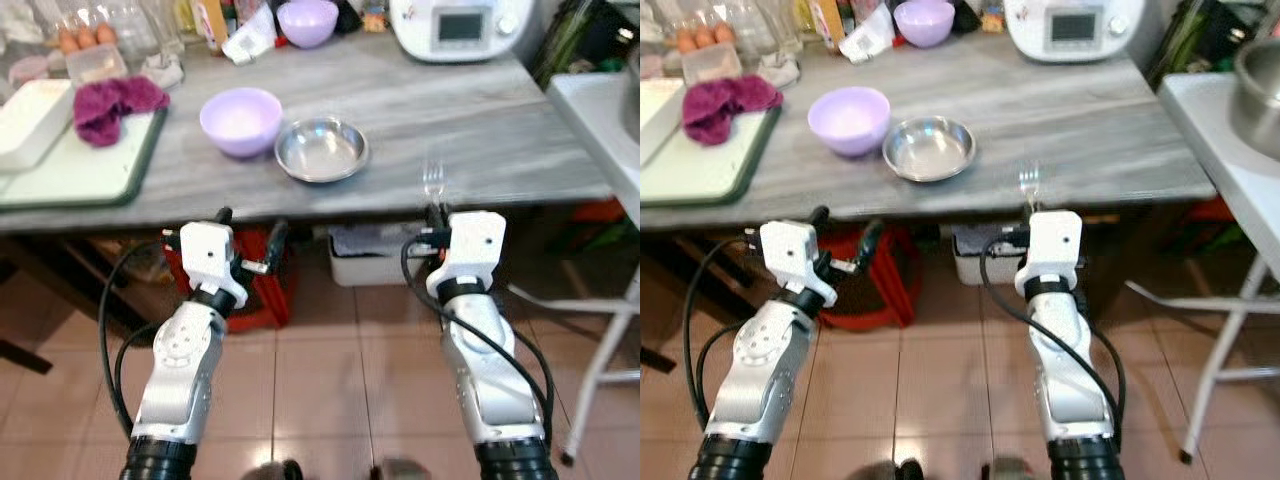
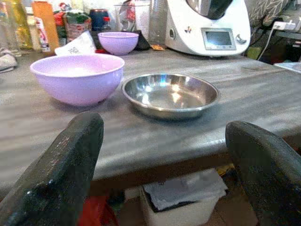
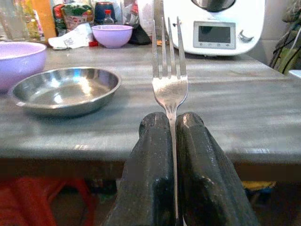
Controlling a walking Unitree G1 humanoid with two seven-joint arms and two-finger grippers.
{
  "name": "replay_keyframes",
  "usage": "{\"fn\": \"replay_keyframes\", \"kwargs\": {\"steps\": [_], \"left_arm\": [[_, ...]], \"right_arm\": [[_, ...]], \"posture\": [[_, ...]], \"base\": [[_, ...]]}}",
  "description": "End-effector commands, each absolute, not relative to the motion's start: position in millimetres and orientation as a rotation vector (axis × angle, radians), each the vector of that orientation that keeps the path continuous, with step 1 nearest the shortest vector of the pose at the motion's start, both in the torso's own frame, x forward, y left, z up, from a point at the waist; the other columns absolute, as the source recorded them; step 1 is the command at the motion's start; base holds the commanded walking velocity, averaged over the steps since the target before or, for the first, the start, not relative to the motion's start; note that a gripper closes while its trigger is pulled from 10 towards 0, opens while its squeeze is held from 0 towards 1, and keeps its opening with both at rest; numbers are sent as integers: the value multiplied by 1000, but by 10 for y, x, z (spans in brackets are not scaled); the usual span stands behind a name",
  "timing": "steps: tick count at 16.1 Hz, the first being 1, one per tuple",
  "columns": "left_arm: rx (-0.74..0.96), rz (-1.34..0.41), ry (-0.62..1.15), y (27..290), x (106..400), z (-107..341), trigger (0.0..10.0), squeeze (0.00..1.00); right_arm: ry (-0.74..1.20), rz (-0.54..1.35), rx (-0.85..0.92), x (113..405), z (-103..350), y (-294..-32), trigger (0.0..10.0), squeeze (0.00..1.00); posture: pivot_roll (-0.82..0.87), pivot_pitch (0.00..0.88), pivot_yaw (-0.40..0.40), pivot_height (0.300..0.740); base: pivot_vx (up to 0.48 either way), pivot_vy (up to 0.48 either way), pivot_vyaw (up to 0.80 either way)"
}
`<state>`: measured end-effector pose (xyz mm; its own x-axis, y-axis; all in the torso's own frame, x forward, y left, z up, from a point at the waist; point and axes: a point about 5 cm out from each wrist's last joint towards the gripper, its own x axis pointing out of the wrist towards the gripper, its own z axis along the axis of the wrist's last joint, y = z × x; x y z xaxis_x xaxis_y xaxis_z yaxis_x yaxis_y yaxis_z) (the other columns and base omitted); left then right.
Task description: Setting the table
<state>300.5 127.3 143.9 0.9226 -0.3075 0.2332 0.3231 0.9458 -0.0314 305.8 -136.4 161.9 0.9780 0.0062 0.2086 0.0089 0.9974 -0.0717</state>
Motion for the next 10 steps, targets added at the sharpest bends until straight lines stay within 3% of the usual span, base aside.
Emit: {"fn": "replay_keyframes", "kwargs": {"steps": [1, 7, 10], "left_arm": [[-66, -335, -227, 1237, 2999, 1440, 10000, 0], [-64, -335, -228, 1237, 2999, 1443, 10000, 0], [-65, -329, -252, 1268, 2967, 1468, 10000, 0]], "right_arm": [[-214, -16, -76, 3049, 1624, -1417, 10000, 0], [-215, -21, -79, 3049, 1625, -1422, 10000, 0], [-217, -22, -79, 3049, 1628, -1425, 10000, 0]], "posture": [[-116, 175, 58, 740], [-116, 175, 59, 740], [-116, 175, 59, 740]], "base": [[480, 0, 0], [480, 0, 0], [109, 0, 0]]}}
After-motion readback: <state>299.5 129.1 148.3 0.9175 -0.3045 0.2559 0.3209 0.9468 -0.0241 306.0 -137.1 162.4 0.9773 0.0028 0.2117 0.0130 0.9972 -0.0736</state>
